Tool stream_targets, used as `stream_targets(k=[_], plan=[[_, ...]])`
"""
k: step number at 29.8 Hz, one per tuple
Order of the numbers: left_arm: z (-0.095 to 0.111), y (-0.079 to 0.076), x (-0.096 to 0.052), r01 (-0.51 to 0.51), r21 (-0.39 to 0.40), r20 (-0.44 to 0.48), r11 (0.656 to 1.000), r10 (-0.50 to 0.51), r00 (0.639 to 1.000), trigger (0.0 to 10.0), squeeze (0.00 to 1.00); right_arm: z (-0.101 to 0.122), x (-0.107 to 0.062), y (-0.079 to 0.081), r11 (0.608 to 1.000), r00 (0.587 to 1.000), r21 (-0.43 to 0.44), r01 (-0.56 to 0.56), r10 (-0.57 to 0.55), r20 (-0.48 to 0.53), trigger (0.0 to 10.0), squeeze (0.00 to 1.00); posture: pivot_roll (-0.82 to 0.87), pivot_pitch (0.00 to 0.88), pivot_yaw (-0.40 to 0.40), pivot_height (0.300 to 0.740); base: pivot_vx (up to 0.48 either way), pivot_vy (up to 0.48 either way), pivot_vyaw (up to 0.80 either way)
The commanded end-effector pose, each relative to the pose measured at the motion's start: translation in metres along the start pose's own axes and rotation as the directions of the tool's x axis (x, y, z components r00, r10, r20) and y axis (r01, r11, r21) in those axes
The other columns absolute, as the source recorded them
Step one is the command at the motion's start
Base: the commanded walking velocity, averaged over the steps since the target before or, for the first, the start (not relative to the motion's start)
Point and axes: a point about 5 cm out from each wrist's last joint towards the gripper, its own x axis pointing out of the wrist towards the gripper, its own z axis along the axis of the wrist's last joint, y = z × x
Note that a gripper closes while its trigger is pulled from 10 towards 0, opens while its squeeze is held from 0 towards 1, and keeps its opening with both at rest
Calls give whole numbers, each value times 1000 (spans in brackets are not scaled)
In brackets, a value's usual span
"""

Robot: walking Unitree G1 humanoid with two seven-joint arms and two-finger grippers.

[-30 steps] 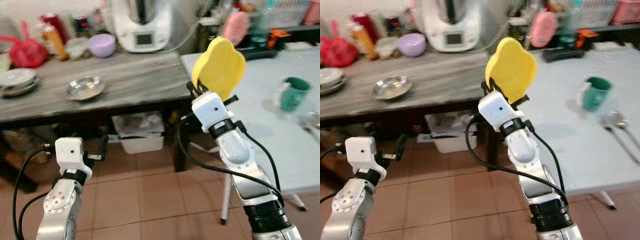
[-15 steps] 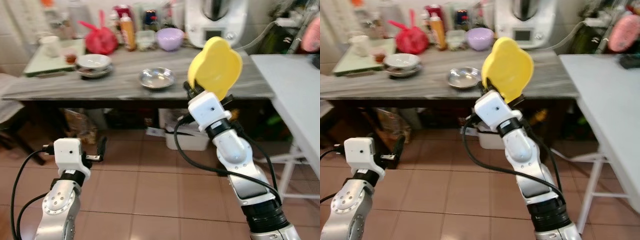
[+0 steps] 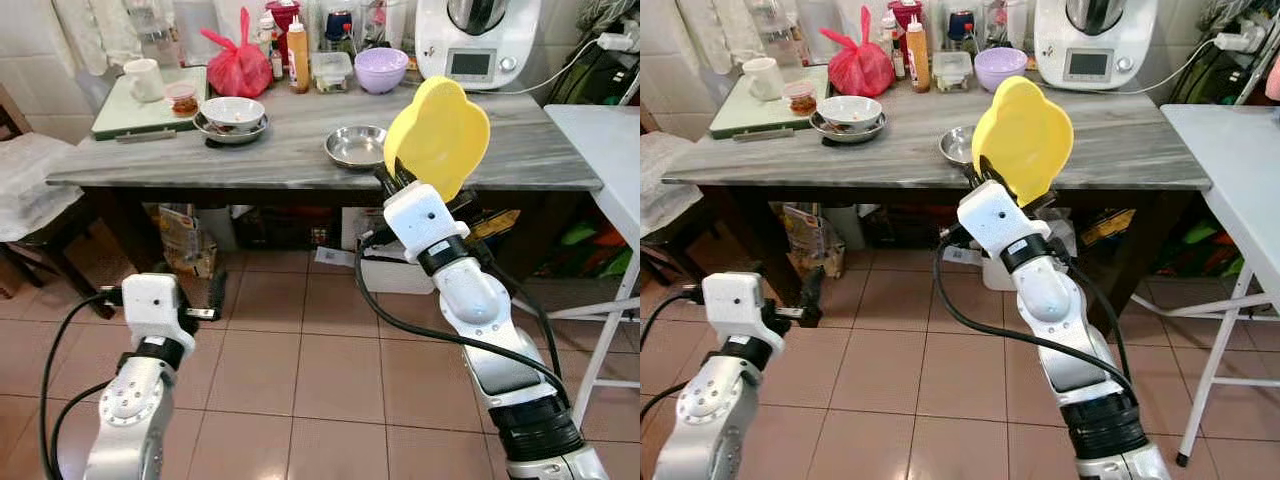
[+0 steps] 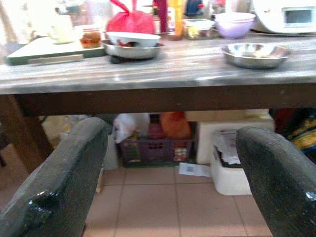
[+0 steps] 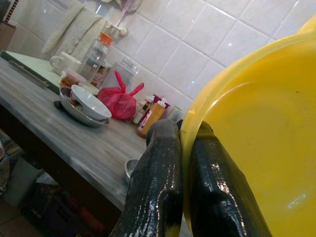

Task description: Setting the table

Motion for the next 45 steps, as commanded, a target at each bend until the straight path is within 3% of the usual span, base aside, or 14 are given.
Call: stream_targets(k=[1, 9, 45], plan=[[4, 0, 0, 12, -1, 20, 1000, -12, 1000, 10000, 0, 3, 3, -6, 1000, 1000, 4, 25, -25, 10, 10000, 0, -100, 34, 64, 740, 0, 0, 0], [6, -4, 1, 48, -8, 41, 999, -48, 998, 10000, 0, 3, 3, -6, 1000, 1000, 2, 22, -22, 15, 10000, 0, -106, 35, 64, 740, 159, 0, 0], [4, -15, 1, 99, -24, 40, 995, -98, 994, 10000, 0, 2, 3, -6, 1000, 1000, 3, 21, -21, 11, 10000, 0, -113, 36, 69, 740, 423, 0, 0]])
